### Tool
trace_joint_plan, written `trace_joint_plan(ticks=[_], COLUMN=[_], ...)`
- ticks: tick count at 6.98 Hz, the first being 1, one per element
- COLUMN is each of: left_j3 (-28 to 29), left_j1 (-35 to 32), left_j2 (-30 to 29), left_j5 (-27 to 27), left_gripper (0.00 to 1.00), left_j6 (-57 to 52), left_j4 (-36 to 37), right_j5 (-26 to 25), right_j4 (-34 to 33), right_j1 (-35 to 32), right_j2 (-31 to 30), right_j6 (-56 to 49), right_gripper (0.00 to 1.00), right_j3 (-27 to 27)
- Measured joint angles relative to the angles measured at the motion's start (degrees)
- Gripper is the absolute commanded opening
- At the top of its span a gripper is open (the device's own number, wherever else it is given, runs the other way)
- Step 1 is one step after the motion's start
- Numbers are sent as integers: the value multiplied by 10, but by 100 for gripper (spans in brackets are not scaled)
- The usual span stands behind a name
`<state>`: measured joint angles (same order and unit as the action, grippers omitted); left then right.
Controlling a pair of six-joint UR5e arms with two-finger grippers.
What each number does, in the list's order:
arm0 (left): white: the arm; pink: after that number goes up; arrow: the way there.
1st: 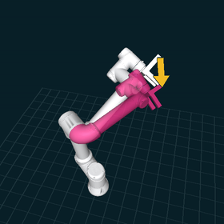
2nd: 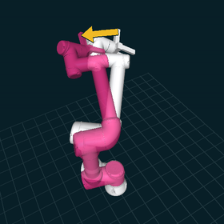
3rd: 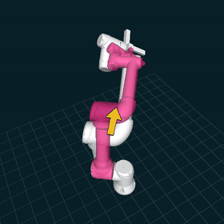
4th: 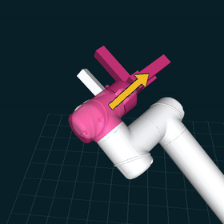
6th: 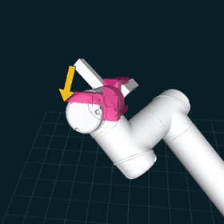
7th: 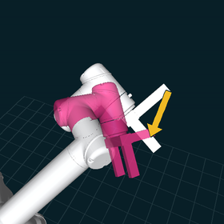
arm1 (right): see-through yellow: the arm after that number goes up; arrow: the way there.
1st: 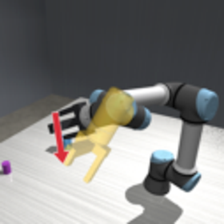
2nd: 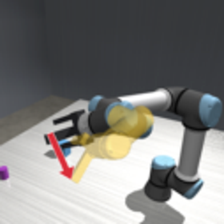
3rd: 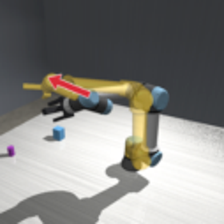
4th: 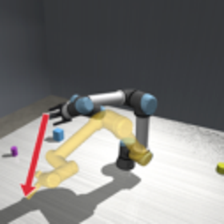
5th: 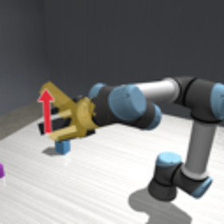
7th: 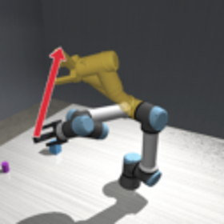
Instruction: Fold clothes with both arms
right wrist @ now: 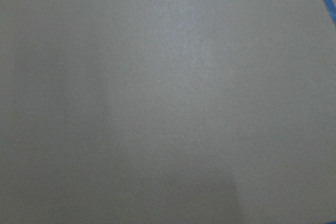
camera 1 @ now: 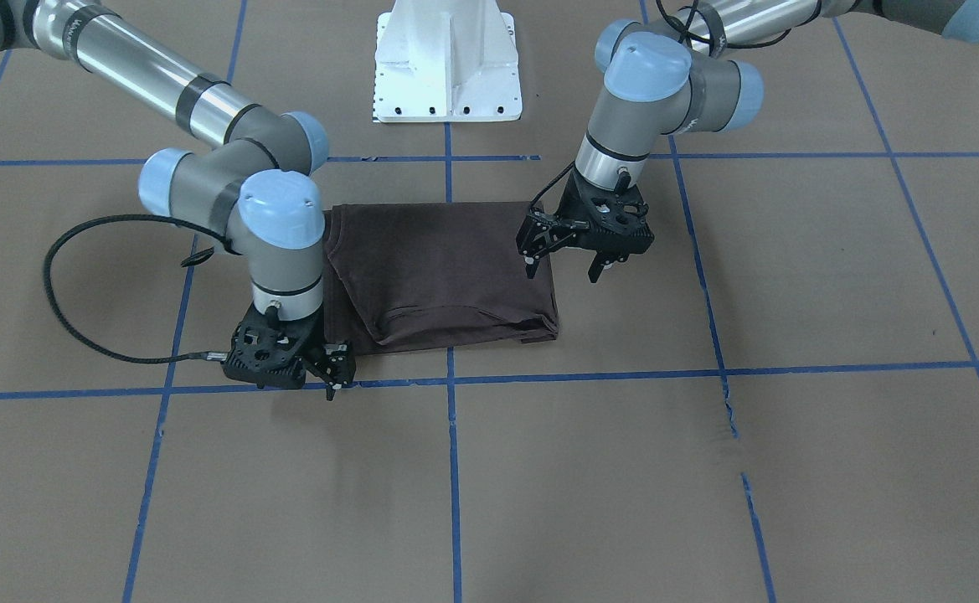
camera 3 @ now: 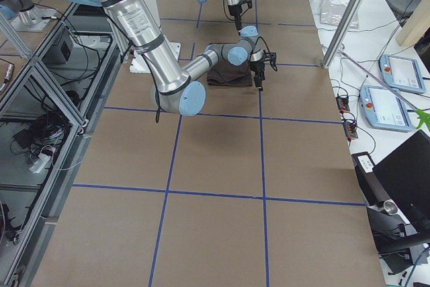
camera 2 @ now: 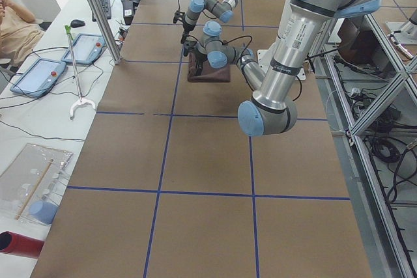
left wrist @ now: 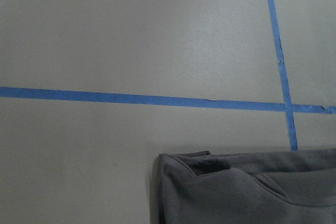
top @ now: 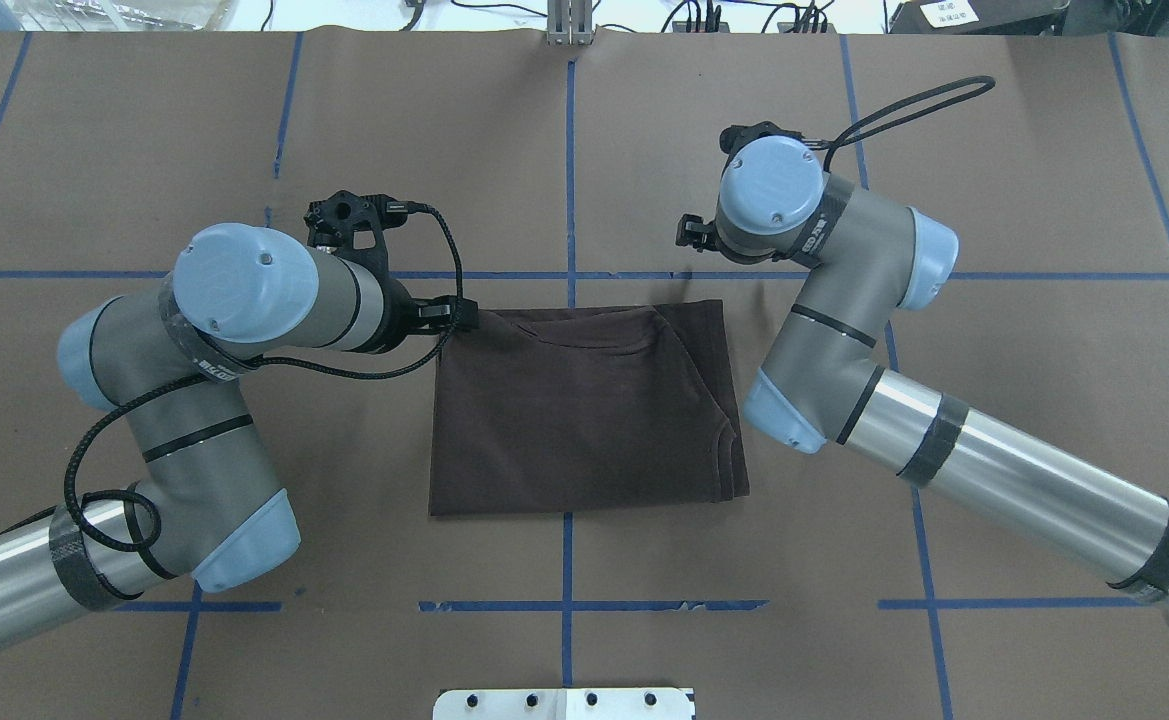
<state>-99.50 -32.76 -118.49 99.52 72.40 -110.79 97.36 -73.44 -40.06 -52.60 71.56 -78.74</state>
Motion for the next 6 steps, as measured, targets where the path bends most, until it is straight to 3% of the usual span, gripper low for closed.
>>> trace_joint_plan(ticks=[2, 6], left_j3=[17, 102], left_j1=[9, 44], left_j2=[-15, -59], left_j5=[-2, -51], left_gripper=[100, 100], left_j6=[4, 9], left_j4=[5, 5], right_j5=[52, 60], right_j4=[50, 32], right_j1=[-21, -24], right_j2=[-12, -34], right_j6=[1, 2], right_gripper=[100, 100], right_j3=[-11, -50])
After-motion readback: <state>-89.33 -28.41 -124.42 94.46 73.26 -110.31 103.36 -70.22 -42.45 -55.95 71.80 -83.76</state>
